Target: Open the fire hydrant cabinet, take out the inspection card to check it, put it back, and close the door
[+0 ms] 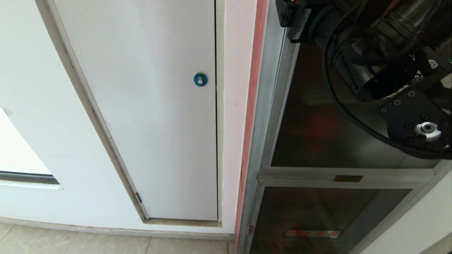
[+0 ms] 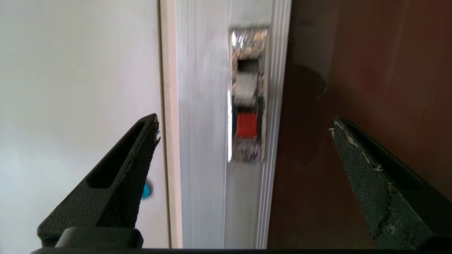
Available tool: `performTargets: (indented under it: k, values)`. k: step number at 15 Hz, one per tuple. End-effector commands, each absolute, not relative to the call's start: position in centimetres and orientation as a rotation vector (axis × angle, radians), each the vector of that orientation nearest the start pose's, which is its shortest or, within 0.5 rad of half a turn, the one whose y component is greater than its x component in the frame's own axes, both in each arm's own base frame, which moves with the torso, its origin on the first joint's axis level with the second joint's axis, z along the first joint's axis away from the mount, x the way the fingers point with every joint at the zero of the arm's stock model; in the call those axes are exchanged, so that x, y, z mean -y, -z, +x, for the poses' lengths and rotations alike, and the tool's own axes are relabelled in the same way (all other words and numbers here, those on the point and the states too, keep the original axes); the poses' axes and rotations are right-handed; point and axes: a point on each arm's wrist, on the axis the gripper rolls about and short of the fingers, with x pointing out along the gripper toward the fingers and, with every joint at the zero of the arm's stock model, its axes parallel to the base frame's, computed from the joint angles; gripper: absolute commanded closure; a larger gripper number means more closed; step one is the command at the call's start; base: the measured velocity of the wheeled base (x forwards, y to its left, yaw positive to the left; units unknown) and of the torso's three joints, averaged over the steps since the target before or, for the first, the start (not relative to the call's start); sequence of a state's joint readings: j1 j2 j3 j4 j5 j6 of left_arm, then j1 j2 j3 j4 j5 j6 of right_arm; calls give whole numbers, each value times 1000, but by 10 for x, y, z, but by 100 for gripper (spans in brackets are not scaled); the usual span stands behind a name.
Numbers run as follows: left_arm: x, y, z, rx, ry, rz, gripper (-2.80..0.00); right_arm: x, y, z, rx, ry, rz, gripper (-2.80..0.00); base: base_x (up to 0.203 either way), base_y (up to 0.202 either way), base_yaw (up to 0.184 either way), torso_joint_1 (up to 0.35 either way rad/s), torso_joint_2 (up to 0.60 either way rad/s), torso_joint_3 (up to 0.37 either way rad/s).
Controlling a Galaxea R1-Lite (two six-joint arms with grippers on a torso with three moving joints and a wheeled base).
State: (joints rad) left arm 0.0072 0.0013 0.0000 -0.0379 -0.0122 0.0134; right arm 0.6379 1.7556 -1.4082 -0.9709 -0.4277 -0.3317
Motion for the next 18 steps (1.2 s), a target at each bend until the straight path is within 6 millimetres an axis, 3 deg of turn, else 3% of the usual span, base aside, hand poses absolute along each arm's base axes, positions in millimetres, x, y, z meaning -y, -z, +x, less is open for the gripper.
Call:
performTargets:
  k: [1, 9, 10, 18]
  values:
    - [0, -76, -22, 23, 4, 14, 0, -191, -368, 274, 575, -101, -2, -280, 0, 0, 0, 0, 0, 0]
    - [0, -76, -22, 23, 4, 14, 0, -196, -374, 294, 581, -69, -12, -280, 0, 0, 0, 0, 0, 0]
    - [0, -76, -22, 23, 4, 14, 0, -195, -373, 295, 580, -65, -14, 0, 0, 0, 0, 0, 0, 0]
    - [0, -76, -22, 23, 4, 14, 0, -189, -372, 301, 576, -45, -23, 0, 0, 0, 0, 0, 0, 0]
